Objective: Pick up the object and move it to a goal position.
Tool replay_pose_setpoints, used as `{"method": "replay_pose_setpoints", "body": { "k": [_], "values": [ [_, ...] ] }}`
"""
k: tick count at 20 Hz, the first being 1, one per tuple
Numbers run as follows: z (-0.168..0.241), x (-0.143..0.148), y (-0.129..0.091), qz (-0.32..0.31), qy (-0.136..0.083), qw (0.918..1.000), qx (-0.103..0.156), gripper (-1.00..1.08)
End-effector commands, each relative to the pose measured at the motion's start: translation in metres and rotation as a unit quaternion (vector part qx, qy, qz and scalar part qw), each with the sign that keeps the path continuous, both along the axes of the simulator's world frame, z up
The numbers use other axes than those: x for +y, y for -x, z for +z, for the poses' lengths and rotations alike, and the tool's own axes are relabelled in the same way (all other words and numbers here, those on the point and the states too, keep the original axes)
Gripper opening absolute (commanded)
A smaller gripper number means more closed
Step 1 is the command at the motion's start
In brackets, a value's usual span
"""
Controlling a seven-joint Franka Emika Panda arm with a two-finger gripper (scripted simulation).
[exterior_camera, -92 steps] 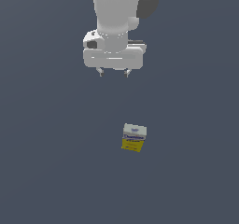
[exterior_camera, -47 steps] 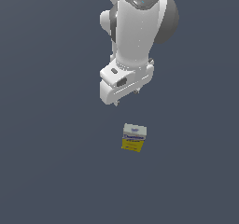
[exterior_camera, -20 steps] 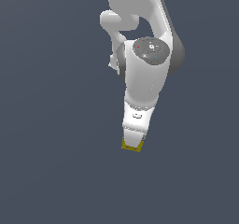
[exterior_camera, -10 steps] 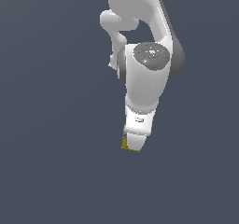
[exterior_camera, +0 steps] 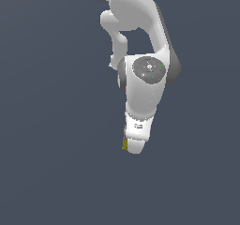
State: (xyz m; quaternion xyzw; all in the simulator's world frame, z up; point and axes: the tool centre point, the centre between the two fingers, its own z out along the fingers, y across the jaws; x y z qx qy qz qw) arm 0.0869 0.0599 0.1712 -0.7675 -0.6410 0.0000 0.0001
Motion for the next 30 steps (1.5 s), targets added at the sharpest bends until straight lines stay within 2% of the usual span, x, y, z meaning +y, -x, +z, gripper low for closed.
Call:
{"method": "replay_pose_setpoints", "body": {
  "k": [1,9,10,23,30],
  "values": [
    [-0.012,0.000,0.000,0.000,0.000,1.0000,0.000,1.00],
    [-0.019,0.000,-0.001,0.001,0.000,1.0000,0.000,1.00],
    [-0.019,0.000,-0.001,0.001,0.000,1.0000,0.000,-1.00],
    [-0.017,0.001,0.000,0.001,0.000,1.0000,0.000,-1.00],
    [0.007,0.011,0.009,0.001,0.000,1.0000,0.000,-1.00]
  ]
}}
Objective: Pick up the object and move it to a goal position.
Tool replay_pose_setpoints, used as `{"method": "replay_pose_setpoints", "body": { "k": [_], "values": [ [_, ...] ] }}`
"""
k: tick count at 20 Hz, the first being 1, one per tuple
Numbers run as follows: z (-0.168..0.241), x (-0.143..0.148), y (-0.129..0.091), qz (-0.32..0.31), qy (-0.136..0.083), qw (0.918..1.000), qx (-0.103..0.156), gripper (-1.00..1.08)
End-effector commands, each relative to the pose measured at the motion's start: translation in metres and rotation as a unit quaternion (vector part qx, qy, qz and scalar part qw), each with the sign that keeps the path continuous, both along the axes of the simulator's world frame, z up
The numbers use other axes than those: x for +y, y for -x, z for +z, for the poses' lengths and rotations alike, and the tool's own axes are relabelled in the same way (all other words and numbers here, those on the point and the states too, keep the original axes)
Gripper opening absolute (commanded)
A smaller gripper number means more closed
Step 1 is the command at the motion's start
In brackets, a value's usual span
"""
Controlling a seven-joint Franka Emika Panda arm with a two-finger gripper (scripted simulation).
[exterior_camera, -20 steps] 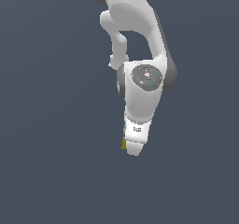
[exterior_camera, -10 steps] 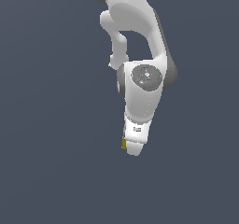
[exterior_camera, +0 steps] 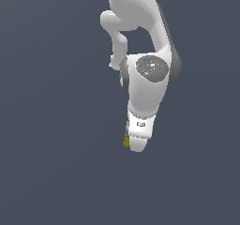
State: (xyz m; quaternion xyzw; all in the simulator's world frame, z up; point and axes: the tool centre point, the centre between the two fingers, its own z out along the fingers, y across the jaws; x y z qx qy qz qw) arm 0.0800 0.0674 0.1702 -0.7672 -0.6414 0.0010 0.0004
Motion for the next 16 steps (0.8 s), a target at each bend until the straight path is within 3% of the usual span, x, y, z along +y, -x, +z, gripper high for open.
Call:
{"method": "replay_pose_setpoints", "body": {
  "k": [1,16],
  "values": [
    [0.013,0.005,0.004,0.000,0.000,1.0000,-0.001,-1.00],
    [0.156,0.065,0.059,0.001,0.001,1.0000,-0.001,-1.00]
  ]
}}
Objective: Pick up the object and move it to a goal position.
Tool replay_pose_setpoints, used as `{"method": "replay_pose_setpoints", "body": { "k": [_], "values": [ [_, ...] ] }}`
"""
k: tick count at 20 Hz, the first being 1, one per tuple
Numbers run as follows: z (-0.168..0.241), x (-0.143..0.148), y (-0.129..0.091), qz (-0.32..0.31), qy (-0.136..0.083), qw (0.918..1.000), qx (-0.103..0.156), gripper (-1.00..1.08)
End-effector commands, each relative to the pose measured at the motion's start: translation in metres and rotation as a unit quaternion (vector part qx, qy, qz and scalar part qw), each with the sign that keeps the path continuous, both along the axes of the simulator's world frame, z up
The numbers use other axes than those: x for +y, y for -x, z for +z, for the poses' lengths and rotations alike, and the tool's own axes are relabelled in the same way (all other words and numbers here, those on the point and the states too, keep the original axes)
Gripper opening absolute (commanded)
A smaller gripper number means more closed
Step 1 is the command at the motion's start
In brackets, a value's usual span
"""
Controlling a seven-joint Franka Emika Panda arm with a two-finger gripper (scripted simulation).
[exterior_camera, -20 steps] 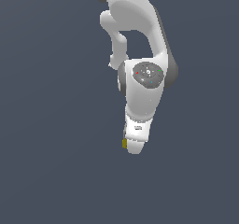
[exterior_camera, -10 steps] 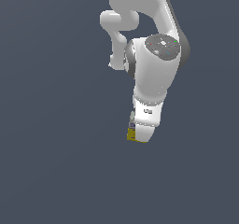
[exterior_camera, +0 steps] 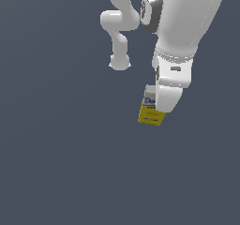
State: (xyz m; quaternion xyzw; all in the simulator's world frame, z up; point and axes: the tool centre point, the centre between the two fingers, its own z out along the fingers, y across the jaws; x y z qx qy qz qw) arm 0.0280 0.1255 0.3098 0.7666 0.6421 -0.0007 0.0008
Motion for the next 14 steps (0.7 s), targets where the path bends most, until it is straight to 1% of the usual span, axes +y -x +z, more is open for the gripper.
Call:
{"method": "replay_pose_setpoints", "body": {
  "k": [1,14],
  "values": [
    [0.027,0.011,0.010,0.000,0.000,1.0000,0.000,-1.00],
    [0.157,0.064,0.055,0.000,-0.001,1.0000,0.000,-1.00]
  ]
}}
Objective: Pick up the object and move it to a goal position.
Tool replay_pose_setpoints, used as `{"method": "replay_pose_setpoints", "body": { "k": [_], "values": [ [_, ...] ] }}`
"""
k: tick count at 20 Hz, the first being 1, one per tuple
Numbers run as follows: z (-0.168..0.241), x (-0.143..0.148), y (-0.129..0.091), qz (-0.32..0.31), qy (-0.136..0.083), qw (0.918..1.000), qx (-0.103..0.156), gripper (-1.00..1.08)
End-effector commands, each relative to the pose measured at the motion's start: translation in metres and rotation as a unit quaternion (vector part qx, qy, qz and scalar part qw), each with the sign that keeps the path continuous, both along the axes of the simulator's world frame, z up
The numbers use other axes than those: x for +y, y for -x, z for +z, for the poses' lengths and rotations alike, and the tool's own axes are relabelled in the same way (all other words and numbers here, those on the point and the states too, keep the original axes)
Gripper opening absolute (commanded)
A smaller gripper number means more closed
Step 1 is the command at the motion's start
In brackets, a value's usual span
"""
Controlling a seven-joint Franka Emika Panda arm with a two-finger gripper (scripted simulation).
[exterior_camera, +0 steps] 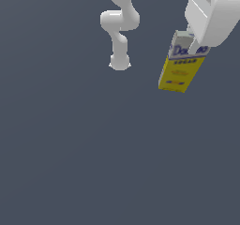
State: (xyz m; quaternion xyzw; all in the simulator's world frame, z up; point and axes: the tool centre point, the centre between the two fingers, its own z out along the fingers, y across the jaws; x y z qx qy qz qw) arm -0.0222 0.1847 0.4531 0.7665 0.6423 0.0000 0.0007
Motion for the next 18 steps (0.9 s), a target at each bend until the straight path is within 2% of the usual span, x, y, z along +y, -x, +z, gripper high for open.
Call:
{"method": "replay_pose_setpoints", "body": {
  "k": [1,9,18],
  "values": [
    [0.022,0.009,0.007,0.000,0.000,1.0000,0.001,-1.00],
    [0.064,0.026,0.019,-0.001,0.000,1.0000,0.001,-1.00],
    [0.076,0.032,0.021,-0.001,-0.001,1.0000,0.000,-1.00]
  ]
}}
